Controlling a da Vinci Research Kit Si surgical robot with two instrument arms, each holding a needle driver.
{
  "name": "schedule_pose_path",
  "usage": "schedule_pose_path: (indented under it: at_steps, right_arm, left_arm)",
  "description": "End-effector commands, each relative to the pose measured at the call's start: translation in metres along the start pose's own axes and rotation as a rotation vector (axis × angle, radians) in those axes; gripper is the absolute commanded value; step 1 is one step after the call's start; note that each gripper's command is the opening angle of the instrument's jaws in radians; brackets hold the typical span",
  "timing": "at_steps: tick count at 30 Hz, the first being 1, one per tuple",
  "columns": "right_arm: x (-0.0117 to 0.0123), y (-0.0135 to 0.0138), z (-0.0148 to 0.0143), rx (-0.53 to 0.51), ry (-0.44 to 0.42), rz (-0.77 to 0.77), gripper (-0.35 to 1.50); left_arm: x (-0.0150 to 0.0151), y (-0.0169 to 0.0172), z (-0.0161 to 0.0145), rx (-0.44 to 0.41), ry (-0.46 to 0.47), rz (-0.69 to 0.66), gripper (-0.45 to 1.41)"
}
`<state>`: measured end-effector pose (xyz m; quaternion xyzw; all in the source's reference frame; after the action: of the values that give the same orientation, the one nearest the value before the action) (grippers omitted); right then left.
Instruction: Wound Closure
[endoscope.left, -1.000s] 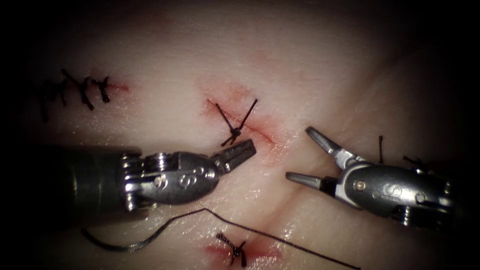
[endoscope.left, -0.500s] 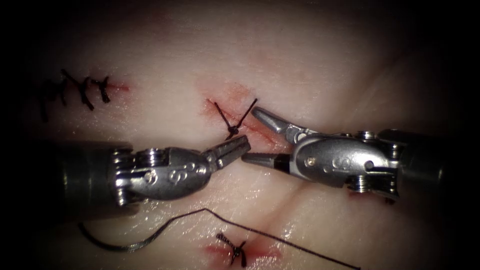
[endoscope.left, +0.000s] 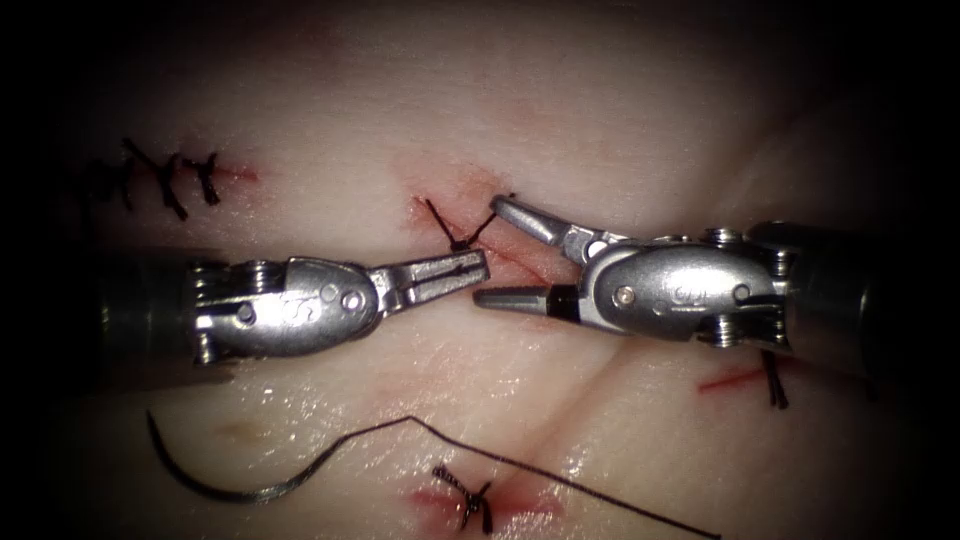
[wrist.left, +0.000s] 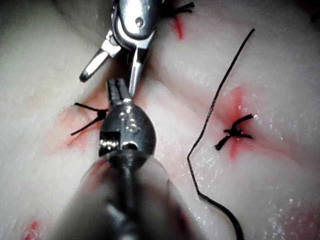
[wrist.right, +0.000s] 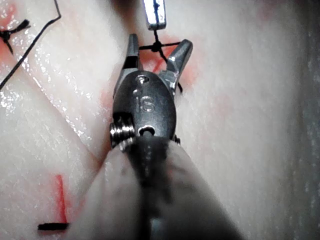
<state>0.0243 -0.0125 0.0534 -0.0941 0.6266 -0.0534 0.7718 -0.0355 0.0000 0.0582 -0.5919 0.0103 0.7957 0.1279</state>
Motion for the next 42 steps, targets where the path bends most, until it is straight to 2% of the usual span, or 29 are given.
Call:
schedule_pose_path:
  at_steps: [1,5,18,42]
  right_arm:
    - [-0.0003,0.0001,0.0011,0.002,0.008,-0.003,1.2]
    - [-0.0002,0.0,0.002,-0.001,0.016,-0.004,1.2]
    - [0.0001,-0.0008,0.0062,0.035,0.054,-0.019,1.18]
    - [-0.0005,-0.002,0.0091,0.044,0.052,-0.047,1.16]
  left_arm:
    - [-0.0003,-0.0001,0.0008,-0.012,0.014,0.006,-0.45]
    - [-0.0005,-0.0001,0.001,-0.06,0.074,0.025,-0.45]
    - [-0.0008,0.0005,0.0014,-0.197,0.097,0.053,-0.45]
    - [-0.0018,0.0011,0.0015,-0.231,0.067,0.075,-0.45]
